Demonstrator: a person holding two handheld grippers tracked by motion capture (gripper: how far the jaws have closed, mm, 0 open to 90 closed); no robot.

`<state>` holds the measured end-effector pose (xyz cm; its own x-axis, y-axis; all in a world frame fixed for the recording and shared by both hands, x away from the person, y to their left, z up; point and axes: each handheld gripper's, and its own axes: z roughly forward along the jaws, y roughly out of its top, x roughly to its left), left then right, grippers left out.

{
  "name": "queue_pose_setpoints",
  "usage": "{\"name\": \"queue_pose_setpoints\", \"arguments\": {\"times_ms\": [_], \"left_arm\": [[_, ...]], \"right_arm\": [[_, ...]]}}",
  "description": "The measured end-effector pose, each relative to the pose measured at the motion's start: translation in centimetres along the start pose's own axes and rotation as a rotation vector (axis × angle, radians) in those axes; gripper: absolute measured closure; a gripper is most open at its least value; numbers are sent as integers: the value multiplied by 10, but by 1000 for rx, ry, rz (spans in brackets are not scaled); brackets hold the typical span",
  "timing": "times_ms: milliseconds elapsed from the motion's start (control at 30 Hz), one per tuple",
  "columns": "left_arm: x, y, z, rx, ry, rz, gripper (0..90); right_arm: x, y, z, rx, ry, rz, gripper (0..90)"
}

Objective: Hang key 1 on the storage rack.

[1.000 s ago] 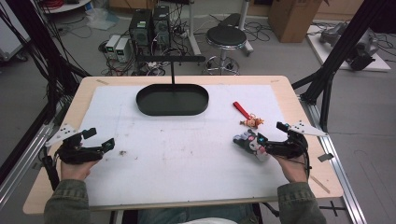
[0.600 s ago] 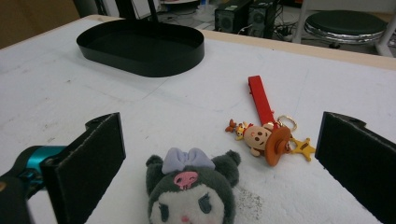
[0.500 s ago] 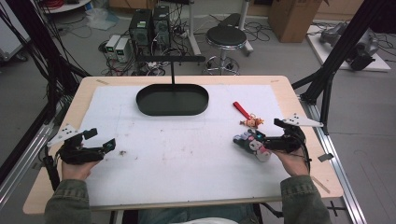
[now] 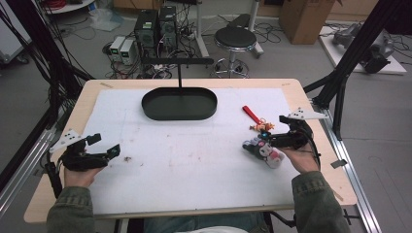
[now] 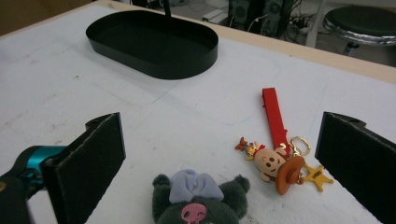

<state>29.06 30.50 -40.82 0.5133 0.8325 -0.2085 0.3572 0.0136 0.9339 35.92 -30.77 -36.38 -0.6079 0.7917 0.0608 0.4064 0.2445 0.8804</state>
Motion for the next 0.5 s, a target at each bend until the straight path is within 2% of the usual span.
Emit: {"name": "queue_pose_setpoints", "arguments": {"times_ms": [100, 333, 500], "left_arm": [[0, 0, 0, 0, -1, 0, 18], [0, 0, 1, 2, -3, 0, 18], [0, 0, 0, 3, 0, 2, 18]], "right_arm": [[0, 4, 7, 24, 11, -4, 6], [1, 19, 21, 68, 25, -46, 6], [0, 28, 28, 104, 44, -49, 6]]}}
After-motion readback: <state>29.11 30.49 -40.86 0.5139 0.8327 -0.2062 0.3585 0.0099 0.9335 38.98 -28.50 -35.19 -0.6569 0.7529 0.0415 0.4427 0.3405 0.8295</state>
